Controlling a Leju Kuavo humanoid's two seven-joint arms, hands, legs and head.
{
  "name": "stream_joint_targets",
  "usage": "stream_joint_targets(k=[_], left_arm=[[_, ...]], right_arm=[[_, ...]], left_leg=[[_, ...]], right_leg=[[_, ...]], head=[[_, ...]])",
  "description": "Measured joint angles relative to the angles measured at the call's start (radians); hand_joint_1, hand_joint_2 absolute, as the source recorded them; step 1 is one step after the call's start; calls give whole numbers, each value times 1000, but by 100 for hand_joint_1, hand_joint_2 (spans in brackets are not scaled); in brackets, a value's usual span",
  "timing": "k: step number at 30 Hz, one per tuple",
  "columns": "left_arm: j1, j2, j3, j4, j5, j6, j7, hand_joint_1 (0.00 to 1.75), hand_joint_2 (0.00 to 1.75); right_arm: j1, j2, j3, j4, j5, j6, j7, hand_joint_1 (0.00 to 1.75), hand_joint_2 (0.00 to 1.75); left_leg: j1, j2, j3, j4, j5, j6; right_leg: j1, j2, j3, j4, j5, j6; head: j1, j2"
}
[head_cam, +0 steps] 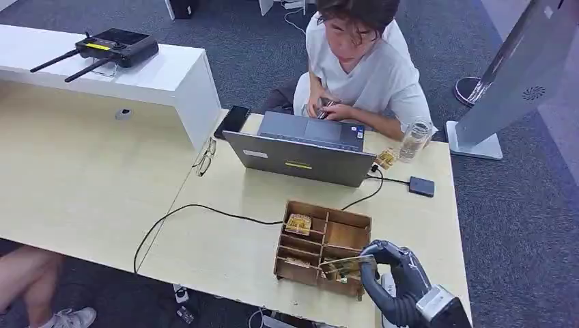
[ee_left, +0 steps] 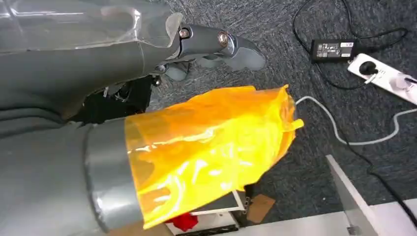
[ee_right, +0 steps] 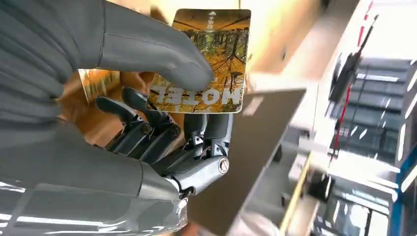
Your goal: Pass the card to the sensor for recognition and then transmit it.
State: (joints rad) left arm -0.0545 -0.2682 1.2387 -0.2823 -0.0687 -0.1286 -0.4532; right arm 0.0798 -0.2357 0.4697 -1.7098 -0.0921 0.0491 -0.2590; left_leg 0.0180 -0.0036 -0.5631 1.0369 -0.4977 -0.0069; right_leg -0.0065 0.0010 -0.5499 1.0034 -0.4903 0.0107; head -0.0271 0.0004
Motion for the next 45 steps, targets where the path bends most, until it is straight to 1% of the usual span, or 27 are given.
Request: stream_joint_targets(k=[2,5,9,13,20,25,36,45], left_arm=[[0,0,2,0,1,0,-1,0,0],[0,0,5,0,2,1,-2,0,0],[-1,0,11,0,3,3,2,0,0],[-2,0,11,0,-1,6,11,0,0],[-2,-1,11,0,-7,14,22,0,0],[-2,-4,11,0,-8,16,31,0,0],[-2,-6,11,0,-10,26,39,0,0],[-2,-6,11,0,-11,27,40,0,0]], right_arm=[[23,-18,-16,-3,-40,21,0,175,175],[52,-49,-40,-3,-72,31,11,175,175],[81,-87,-63,0,-96,30,58,175,175],[87,-109,-65,14,-104,13,111,175,175],[84,-131,-63,52,-105,-3,159,175,175],[72,-145,-58,80,-67,-22,205,175,175],[61,-168,-54,125,-62,-22,232,175,175],[61,-174,-54,136,-62,-22,235,175,175]], left_leg=[[0,0,0,0,0,0],[0,0,0,0,0,0],[0,1,0,0,0,0],[0,0,0,0,0,0],[0,0,0,0,0,0],[0,0,0,0,0,0],[0,0,0,0,0,0],[0,0,0,0,0,0]], right_leg=[[0,0,0,0,0,0],[0,0,0,0,0,0],[0,0,0,0,0,0],[0,0,0,0,0,0],[0,0,0,0,0,0],[0,0,0,0,0,0],[0,0,0,0,0,0],[0,0,0,0,0,0]], head=[[0,0],[0,0],[0,0],[0,0],[0,0],[0,0],[0,0],[0,0]])
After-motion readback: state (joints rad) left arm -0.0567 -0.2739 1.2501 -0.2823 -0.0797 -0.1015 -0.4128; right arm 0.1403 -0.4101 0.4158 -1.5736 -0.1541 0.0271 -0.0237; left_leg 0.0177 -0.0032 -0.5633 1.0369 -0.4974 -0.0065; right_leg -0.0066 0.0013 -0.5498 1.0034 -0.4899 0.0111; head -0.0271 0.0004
